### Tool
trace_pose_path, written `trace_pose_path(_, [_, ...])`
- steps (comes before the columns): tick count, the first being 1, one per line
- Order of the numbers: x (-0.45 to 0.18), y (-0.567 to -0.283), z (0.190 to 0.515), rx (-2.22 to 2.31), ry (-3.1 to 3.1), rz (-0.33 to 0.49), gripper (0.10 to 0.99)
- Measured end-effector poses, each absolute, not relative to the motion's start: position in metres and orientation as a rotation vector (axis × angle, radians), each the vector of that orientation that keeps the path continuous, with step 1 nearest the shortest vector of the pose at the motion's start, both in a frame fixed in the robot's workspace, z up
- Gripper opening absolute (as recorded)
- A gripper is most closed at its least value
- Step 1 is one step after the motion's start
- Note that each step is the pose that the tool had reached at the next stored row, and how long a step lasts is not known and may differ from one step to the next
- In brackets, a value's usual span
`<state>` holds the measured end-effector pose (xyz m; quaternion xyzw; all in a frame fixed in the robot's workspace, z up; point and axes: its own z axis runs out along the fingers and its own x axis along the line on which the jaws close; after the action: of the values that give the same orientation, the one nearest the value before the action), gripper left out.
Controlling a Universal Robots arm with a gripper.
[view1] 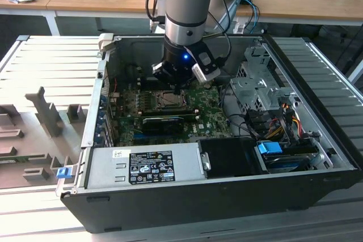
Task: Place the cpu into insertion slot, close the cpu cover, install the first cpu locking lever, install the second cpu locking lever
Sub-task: 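Install the second cpu locking lever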
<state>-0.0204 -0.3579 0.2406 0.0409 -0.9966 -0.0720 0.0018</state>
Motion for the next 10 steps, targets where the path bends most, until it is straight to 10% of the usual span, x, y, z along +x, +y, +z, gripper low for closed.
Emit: trace_pose_path(10, [-0.020,-0.373,0.230,0.126,-3.108,-0.226,0.106])
